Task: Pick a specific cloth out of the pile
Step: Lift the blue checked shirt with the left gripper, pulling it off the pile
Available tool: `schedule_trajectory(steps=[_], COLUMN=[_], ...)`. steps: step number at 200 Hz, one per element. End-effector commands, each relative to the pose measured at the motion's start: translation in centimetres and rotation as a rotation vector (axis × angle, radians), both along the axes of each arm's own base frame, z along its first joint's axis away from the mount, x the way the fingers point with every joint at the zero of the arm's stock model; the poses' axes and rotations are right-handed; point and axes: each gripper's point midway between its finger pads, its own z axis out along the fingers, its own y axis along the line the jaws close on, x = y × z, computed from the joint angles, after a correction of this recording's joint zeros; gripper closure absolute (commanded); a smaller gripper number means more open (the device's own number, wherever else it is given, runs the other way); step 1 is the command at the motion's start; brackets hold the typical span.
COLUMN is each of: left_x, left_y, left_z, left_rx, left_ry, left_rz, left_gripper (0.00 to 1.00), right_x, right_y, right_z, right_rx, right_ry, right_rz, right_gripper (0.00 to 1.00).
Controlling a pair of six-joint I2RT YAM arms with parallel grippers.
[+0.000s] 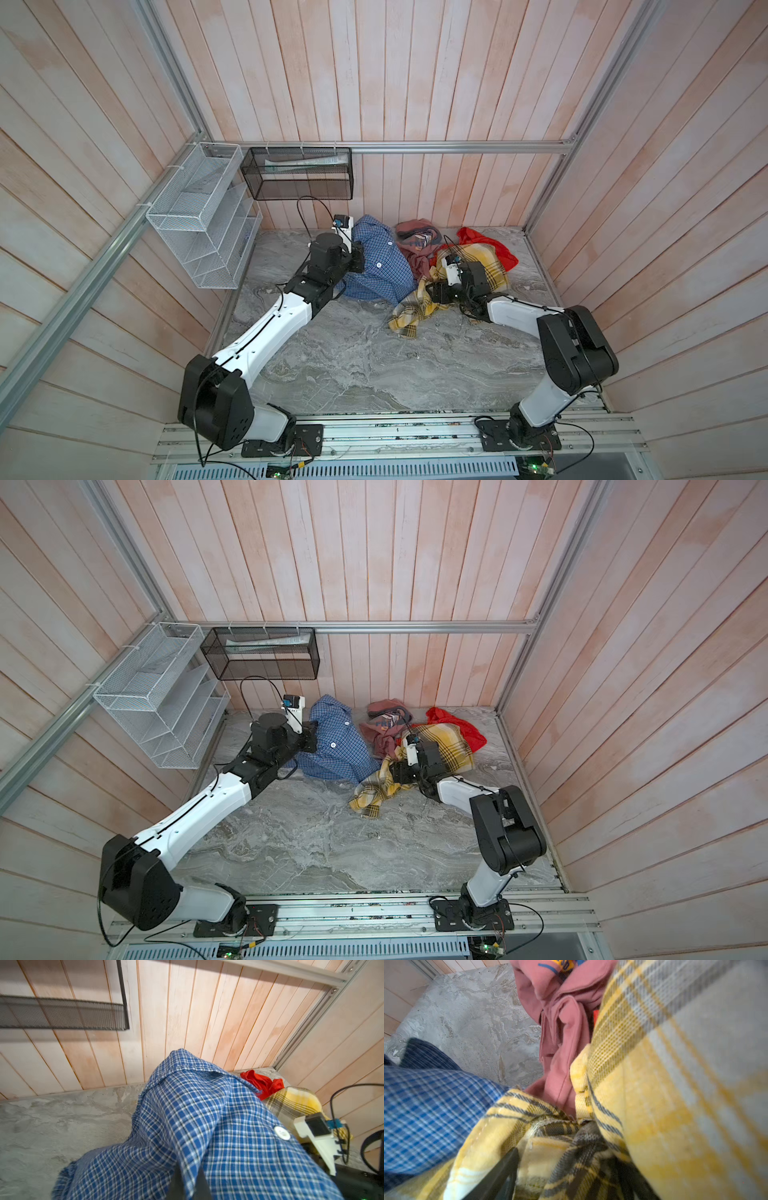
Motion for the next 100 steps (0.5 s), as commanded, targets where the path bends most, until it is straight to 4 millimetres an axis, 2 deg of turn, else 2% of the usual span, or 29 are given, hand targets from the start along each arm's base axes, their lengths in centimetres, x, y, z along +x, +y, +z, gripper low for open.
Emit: schedule_trajectory(steps=[1, 39, 57, 76, 100], left_x=[-0.5, -1.8, -2.6, -3.3, -3.9], left_y=[1.6, 3.5, 4.1, 4.3, 4.0], left_z=[7.6, 14.7, 17.2, 18.8, 19.4], left_rx=[0.015, 0.045, 0.052, 0.051, 0.04], left_ry=[-0.153, -0.299, -0.347, -0.37, -0.377], left_rz=[0.04, 0.098, 0.114, 0.104, 0.074], left_gripper=[1.0, 1.0, 1.0, 1.0, 1.0], right_x=[-0.4, -0.3, -0.2, 0.0, 0.0], right_y=[-1.1, -1.3, -1.3, -1.4, -1.0], right_z=[-2.5, -3.0, -2.7, -2.2, -1.2], right_rx=[-0.027, -0.031, -0.027, -0.023, 0.001], right_ry=[0.066, 0.073, 0.066, 0.053, 0.034], right_rz=[-0.034, -0.044, -0.044, -0.049, -0.037], right_gripper=[0.25, 0.25, 0.25, 0.25, 0.25])
